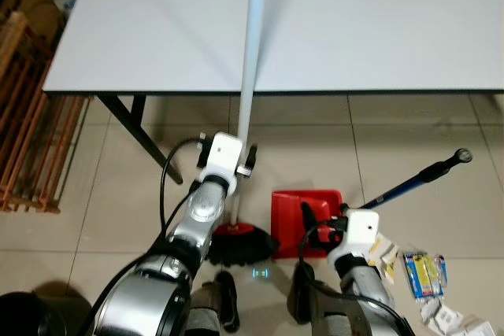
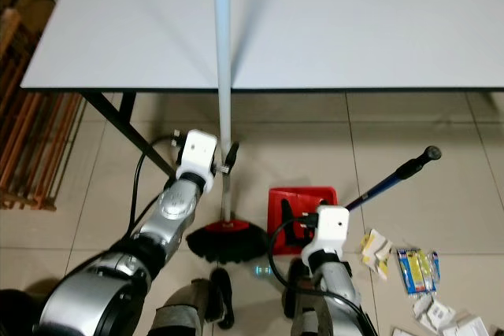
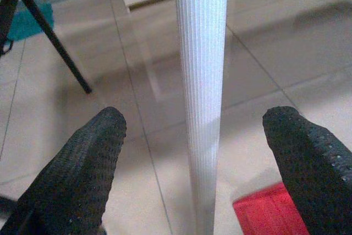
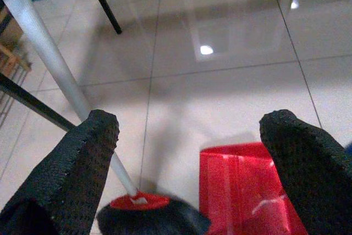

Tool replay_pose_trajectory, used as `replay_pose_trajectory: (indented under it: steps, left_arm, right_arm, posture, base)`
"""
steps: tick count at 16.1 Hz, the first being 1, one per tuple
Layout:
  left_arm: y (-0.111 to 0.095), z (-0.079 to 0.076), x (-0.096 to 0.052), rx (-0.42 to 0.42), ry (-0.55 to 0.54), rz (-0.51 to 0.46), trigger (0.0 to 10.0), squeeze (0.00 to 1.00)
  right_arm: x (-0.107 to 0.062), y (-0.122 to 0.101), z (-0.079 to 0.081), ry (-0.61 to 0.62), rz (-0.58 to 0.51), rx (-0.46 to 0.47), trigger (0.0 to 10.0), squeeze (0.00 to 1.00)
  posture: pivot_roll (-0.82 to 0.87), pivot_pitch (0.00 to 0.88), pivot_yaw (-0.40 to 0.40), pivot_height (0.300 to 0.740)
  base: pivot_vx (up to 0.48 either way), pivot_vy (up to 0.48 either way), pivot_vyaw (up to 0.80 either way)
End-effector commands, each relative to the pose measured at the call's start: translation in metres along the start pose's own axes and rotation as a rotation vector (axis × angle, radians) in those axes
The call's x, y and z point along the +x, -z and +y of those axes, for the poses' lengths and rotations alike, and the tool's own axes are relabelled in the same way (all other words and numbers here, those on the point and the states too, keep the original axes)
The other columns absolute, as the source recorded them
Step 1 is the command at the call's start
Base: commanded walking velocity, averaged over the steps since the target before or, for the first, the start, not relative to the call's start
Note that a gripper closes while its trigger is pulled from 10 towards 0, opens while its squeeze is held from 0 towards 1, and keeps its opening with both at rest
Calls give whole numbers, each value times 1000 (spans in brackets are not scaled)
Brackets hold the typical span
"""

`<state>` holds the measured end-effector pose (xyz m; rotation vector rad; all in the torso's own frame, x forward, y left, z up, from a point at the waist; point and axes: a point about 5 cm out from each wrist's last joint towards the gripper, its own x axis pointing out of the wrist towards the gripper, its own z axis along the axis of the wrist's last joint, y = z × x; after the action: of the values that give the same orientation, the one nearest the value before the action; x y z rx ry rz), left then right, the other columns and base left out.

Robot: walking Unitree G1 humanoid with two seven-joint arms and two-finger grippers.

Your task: Sweep floor

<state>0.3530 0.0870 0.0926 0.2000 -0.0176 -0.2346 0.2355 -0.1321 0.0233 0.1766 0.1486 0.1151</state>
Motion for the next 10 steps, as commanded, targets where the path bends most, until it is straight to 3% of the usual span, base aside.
replay_pose_trajectory:
  steps: [1, 6, 10]
  left_arm:
    - [-1, 0, 0, -11, -18, -12, 10000, 0]
    - [-31, 4, 18, -2, -25, -70, 10000, 0]
    - [-42, 8, 24, 12, -37, -83, 10000, 0]
  right_arm:
    - [-8, 5, 4, 9, 24, 27, 10000, 0]
    - [-27, 5, 4, 30, 51, 36, 10000, 0]
    - [-34, 4, 2, 45, 63, 37, 10000, 0]
  posture:
    - [-78, 381, 60, 740]
    - [-107, 414, 62, 740]
    - [-118, 422, 63, 740]
  base:
    - [0, 0, 0]
    - [0, 0, 0]
    - [0, 0, 0]
